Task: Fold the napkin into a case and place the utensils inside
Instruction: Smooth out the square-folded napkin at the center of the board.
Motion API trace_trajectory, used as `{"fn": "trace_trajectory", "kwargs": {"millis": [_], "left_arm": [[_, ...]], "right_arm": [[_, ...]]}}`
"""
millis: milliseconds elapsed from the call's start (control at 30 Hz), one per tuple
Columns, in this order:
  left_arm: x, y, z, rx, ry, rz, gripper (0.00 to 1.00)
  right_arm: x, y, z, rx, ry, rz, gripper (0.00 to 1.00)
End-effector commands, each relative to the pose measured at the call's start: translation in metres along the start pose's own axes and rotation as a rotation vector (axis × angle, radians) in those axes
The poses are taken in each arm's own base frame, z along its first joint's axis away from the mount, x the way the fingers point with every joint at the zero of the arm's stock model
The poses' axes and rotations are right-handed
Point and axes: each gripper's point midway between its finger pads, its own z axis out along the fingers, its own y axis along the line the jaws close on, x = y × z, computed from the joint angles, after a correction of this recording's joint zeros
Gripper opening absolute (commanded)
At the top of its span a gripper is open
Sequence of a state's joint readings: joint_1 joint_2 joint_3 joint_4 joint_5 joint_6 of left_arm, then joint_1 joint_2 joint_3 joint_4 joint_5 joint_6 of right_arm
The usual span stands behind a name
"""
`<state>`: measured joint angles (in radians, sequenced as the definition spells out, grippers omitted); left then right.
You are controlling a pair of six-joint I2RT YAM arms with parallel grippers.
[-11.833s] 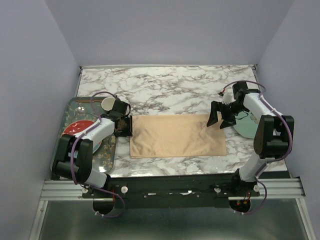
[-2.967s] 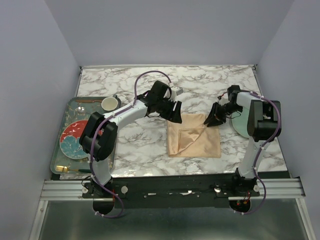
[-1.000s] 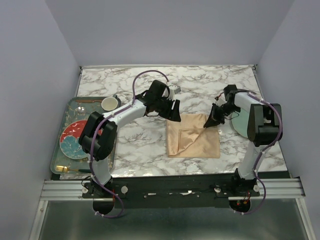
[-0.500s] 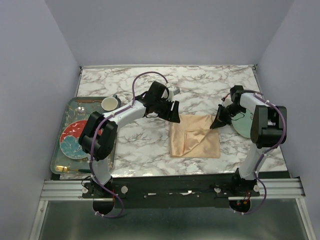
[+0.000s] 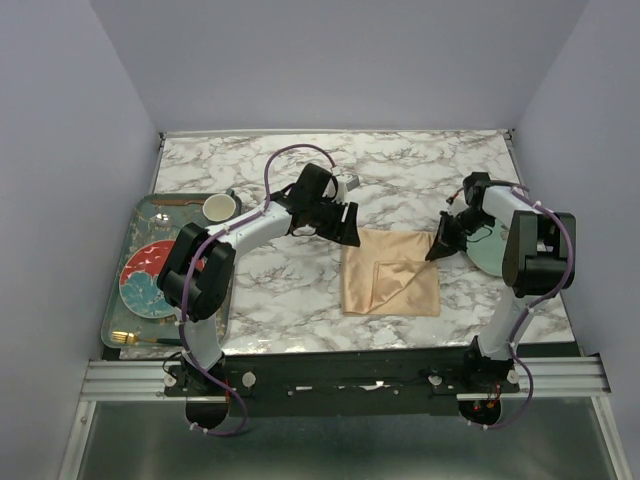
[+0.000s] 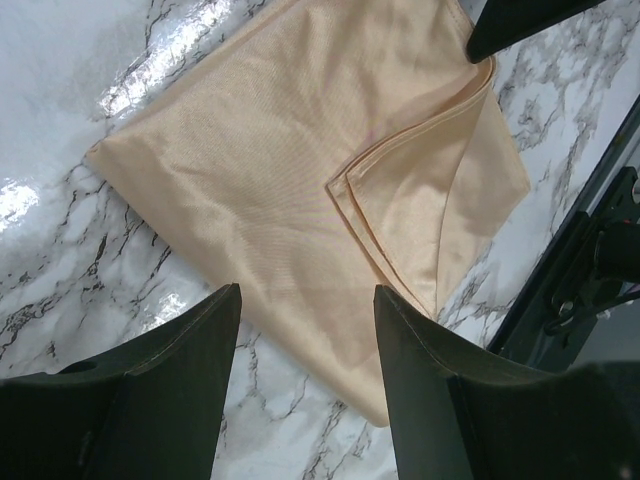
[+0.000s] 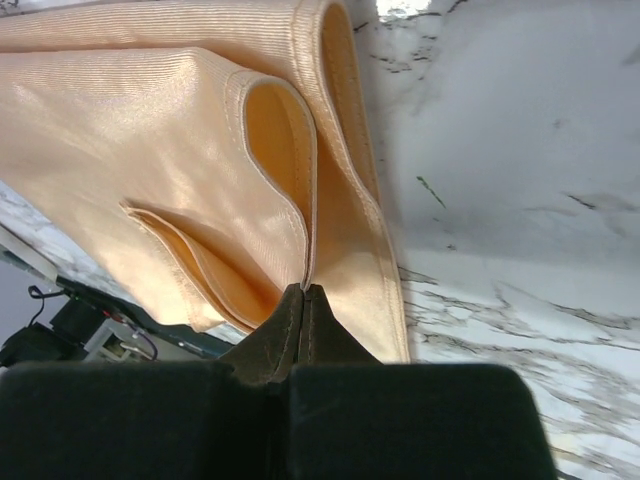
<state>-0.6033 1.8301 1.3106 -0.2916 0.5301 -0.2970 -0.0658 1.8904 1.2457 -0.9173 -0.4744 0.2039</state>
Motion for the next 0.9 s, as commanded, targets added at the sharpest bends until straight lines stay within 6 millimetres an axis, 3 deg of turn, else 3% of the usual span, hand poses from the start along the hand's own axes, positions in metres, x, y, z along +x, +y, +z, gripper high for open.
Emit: {"fn": "trace_trajectory", "kwargs": {"millis": [0, 400, 667, 867], "left_arm": [[-0.003, -0.001, -0.007, -0.008, -0.024, 0.015, 0.65], [0.005, -0.003, -0.004, 0.019, -0.005, 0.018, 0.64], [0.01, -0.031, 0.028, 0.069, 0.03, 0.04, 0.64], [0.014, -0.037, 0.056, 0.078, 0.057, 0.054, 0.63]], "right_arm": [[0.002, -0.012, -0.009, 0.054, -0.016, -0.003, 0.01], [-0.002, -0.017, -0.006, 0.077, -0.005, -0.009, 0.01], [-0.004, -0.022, 0.001, 0.086, 0.007, -0.001, 0.01], [-0.005, -0.026, 0.004, 0.1, 0.016, 0.004, 0.01]]}}
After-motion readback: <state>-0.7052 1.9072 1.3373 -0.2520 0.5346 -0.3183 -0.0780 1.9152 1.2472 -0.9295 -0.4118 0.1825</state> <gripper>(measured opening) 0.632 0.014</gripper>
